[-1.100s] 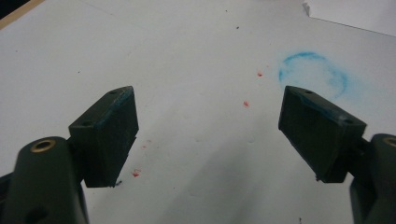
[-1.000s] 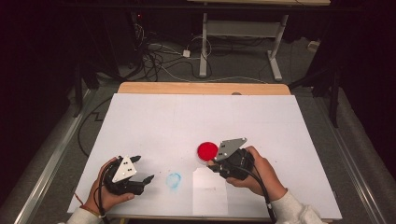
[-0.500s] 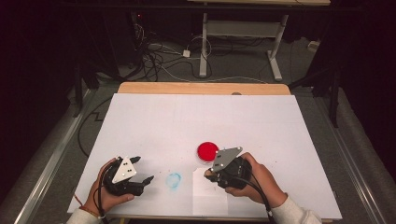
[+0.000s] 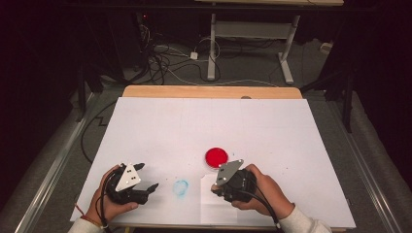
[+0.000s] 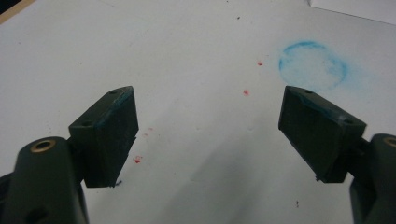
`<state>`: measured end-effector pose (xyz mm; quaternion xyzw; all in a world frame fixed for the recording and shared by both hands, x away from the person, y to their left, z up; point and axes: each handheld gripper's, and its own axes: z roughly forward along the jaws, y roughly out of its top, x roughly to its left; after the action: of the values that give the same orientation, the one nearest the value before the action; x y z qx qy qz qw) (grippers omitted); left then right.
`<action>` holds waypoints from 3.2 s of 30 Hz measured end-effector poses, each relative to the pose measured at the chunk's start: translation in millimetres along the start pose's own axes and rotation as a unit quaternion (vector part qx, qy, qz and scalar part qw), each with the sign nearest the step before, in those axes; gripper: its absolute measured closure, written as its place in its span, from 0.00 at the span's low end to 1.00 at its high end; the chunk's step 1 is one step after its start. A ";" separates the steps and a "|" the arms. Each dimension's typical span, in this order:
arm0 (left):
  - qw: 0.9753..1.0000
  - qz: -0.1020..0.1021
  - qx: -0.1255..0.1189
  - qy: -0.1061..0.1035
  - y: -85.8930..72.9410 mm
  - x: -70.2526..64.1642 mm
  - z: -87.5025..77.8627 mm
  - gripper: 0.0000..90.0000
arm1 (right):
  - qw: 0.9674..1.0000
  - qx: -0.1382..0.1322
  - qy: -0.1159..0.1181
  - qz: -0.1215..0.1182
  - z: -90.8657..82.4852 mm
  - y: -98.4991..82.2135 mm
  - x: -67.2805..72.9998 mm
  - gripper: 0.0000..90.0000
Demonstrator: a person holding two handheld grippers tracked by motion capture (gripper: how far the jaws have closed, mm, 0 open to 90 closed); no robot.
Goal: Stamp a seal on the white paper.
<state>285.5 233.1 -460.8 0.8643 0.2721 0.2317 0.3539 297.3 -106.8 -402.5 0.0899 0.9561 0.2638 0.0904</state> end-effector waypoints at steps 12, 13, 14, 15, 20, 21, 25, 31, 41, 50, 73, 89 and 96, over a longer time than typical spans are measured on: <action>1.000 0.008 0.007 0.004 0.8 -3.4 -1.2 0.22 | 0.999 0.035 0.007 -0.009 17.6 -3.6 4.0 0.85; 1.000 0.008 0.007 0.003 0.8 -3.4 -1.1 0.22 | 0.999 0.035 0.007 -0.007 19.6 -3.9 4.3 0.85; 1.000 0.008 0.008 0.003 0.8 -3.5 -0.9 0.22 | 0.999 0.039 0.010 -0.009 21.5 -4.3 4.2 0.85; 1.000 0.010 0.010 0.004 0.8 -3.6 -0.7 0.22 | 0.999 0.042 0.012 -0.007 23.4 -4.5 4.7 0.85; 1.000 0.010 0.010 0.005 1.0 -3.6 -0.7 0.22 | 0.998 0.060 0.006 -0.009 31.8 -7.0 2.4 0.85; 1.000 0.010 0.009 0.005 1.0 -3.5 -0.8 0.22 | 0.998 0.061 0.008 -0.005 32.7 -8.0 0.9 0.85; 1.000 0.011 0.009 0.004 1.2 -3.8 -0.6 0.22 | 0.998 0.065 0.000 0.004 34.4 -11.3 -3.5 0.85; 1.000 0.011 0.009 0.004 1.9 -4.1 0.1 0.22 | 0.997 0.074 0.005 0.005 39.5 -13.5 -4.3 0.85; 1.000 0.012 0.010 0.004 1.7 -4.7 -0.3 0.22 | 0.997 0.074 0.006 0.018 42.8 -14.3 -4.7 0.85; 1.000 0.012 0.010 0.003 2.0 -5.2 -0.5 0.22 | 0.997 0.073 -0.002 0.015 43.3 -14.5 -2.4 0.85; 1.000 0.015 0.012 0.000 3.5 -6.1 1.7 0.22 | 0.997 0.078 -0.003 0.012 44.3 -14.2 -2.2 0.85; 1.000 0.011 0.009 0.001 3.0 -4.5 0.8 0.22 | 1.000 0.009 -0.006 0.029 15.3 -15.3 -11.2 0.85; 1.000 0.012 0.009 0.001 3.5 -5.4 0.8 0.22 | 0.999 -0.009 -0.023 0.033 -1.8 -18.6 -12.8 0.85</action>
<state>283.0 227.2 -459.8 0.8706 0.2640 0.2340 0.3429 307.0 -126.2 -409.0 0.1269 0.9478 0.2732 0.1047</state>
